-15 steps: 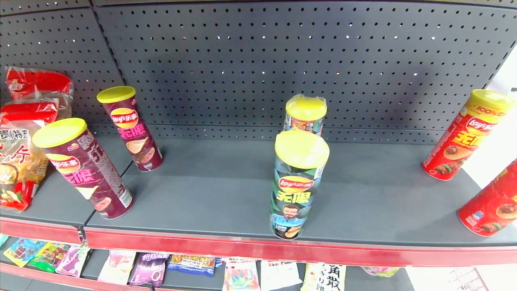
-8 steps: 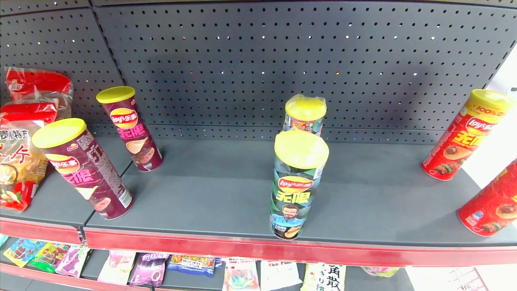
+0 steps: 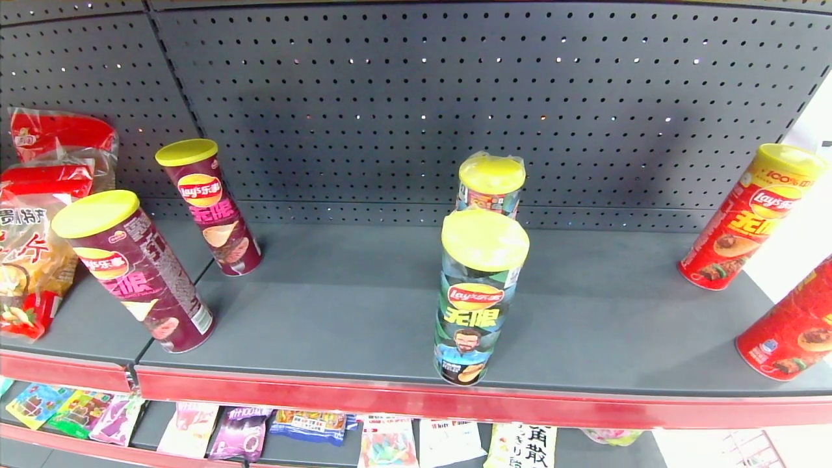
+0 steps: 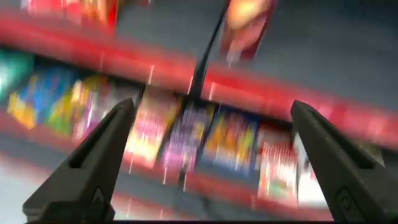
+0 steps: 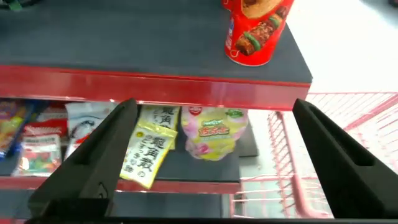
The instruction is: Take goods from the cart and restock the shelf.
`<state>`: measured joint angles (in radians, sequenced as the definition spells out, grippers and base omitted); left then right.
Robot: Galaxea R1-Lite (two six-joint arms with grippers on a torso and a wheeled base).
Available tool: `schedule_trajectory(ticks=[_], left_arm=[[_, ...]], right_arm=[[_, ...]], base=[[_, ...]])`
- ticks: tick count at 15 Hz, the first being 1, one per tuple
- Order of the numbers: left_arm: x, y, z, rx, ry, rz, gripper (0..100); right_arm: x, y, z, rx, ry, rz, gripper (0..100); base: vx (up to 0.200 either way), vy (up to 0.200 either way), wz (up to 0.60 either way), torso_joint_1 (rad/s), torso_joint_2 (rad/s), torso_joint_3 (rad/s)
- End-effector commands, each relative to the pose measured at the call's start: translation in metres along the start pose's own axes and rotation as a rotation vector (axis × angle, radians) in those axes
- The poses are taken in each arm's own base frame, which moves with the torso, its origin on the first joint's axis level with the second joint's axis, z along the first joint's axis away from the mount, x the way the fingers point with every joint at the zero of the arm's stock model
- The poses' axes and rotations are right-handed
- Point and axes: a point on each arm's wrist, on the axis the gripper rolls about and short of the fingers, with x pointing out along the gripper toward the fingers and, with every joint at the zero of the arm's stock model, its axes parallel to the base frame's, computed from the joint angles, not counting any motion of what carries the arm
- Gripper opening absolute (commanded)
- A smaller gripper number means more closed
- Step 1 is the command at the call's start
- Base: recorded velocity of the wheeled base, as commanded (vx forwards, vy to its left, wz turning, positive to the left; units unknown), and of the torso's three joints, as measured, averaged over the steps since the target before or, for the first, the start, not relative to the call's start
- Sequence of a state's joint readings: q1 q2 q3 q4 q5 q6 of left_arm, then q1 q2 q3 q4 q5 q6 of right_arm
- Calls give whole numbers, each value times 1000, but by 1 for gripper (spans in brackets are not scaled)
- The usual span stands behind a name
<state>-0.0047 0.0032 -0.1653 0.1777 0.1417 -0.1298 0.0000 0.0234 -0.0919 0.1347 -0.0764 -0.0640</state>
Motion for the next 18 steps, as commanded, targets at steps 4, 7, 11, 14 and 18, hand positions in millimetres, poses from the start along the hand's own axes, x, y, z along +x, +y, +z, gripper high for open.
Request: schedule_trajectory(ticks=[4,7,11,14,18], left_arm=[[7,1,-16,60,33,-9,100],[7,1,-17,98,32,11,100],[8,1,-17,150,34,15,100],[8,2,-17,152,32,29,100],[8,2,-17,173,32,30,100]], right_arm=[[-1,0,-3,13,-18,8,100],[2,1,-4,-4,-51,5,100],[3,1,-5,-9,-73,13,100],[6,1,-4,-48,-137,4,100],[5,1,-2,-122,-164,-10,100]], base=[[0,0,0,0,0,0],[0,0,0,0,0,0],[0,0,0,0,0,0],[0,0,0,0,0,0],[0,0,0,0,0,0]])
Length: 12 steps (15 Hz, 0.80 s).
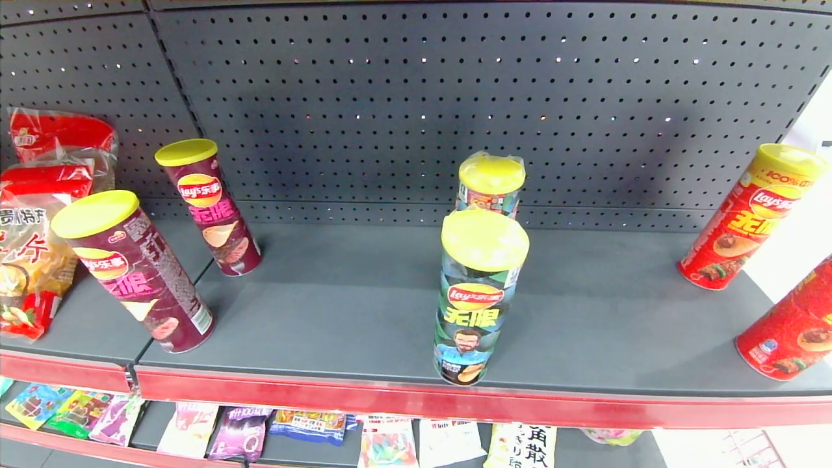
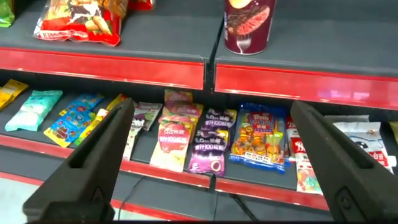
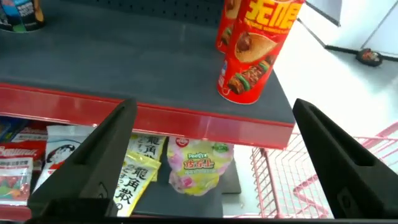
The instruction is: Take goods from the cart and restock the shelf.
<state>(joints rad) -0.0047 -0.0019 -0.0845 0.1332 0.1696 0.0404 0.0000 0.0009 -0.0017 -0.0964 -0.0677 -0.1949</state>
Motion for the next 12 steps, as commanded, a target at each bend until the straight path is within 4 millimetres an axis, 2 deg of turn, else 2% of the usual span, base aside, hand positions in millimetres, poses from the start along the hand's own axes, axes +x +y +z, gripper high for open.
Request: schedule_trajectory(ticks=[1,7,9,11,12], left_arm=[[0,0,0,1,2,2,100],[0,0,0,1,0,-12,100],[1,-1,-1,-7,-4,-57,100],[4,-5,-4,-9,-38,-187,100],[7,-6,-7,-8,-73,-196,100]], right_arm=[[0,-1,-3,33,34,-50,100],[0,-1,-4,139,42,-72,100],[0,-1,-4,147,43,-61,100],[0,2,-4,153,32,52,100],[0,3,-7,175,65,61,100]], base=[[0,0,0,0,0,0],[0,0,0,0,0,0],[0,0,0,0,0,0],[0,0,0,0,0,0],[0,0,0,0,0,0]])
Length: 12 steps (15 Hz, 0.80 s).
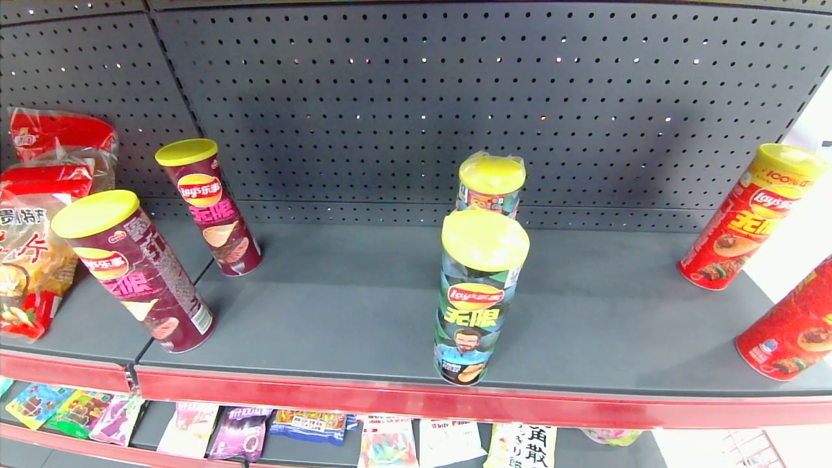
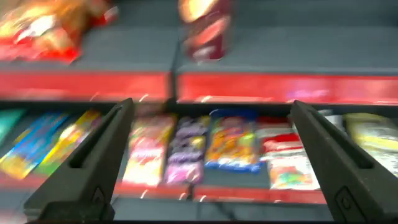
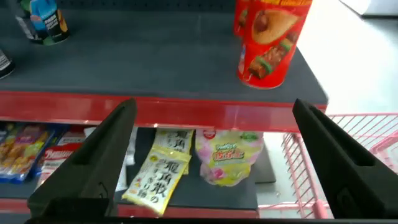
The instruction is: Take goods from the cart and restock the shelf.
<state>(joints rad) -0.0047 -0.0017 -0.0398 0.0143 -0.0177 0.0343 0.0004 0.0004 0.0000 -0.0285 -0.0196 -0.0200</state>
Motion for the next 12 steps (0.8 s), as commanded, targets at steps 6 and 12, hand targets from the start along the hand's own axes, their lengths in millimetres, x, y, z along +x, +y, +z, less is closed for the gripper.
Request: schedule_trajectory(ticks=[6,12], left_arm=[[3,1,-10,-30,28,42,100],[3,1,-10,-30,28,40,100]], right_arm=[[0,0,-3,34,30,-19,100],[0,0,-3,16,30,-8,100]], base=[[0,0,0,0,0,0],[0,0,0,0,0,0]])
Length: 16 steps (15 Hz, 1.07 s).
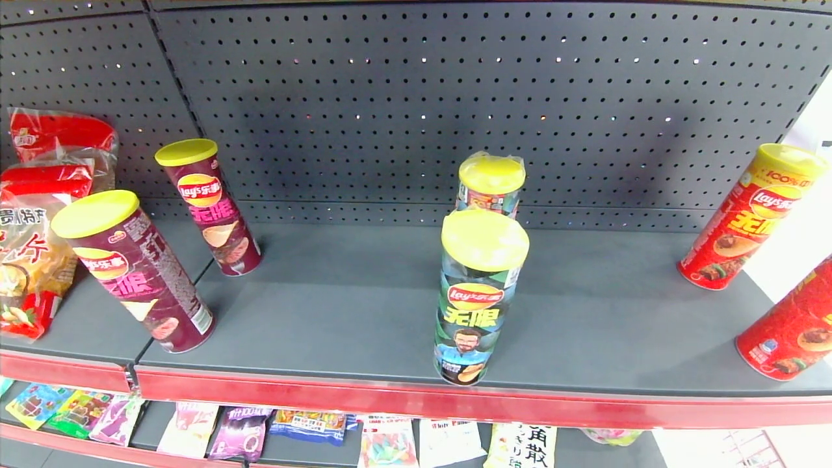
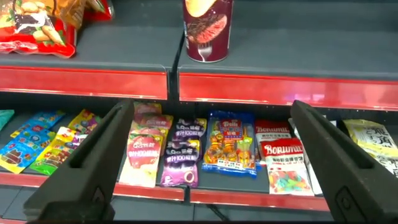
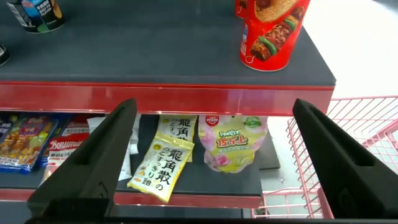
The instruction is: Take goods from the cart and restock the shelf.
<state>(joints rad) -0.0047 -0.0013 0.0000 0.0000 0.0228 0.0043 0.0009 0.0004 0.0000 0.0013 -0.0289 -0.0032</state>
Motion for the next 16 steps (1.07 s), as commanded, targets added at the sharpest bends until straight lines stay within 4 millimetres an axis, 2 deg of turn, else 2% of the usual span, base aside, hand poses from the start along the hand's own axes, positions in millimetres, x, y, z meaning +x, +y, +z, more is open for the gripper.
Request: schedule_trajectory(ticks=[1,2,5,8,11,16], left_arm=[[0,0,0,0,1,0,100],[0,0,0,0,1,0,100],[0,0,0,0,1,0,100],[0,0,0,0,1,0,100],[0,0,0,0,1,0,100],[0,0,0,0,1,0,100]], right_arm=[[0,0,0,2,0,0,100],[0,0,0,2,0,0,100],[0,0,0,0,0,0,100],[0,0,0,0,0,0,100],[0,0,0,2,0,0,100],[0,0,0,2,0,0,100]], base=[[0,0,0,0,0,0],[0,0,0,0,0,0],[-200,0,0,9,5,2],[0,0,0,0,0,0],[0,0,-600,-3,-3,-1],[0,0,0,0,0,0]])
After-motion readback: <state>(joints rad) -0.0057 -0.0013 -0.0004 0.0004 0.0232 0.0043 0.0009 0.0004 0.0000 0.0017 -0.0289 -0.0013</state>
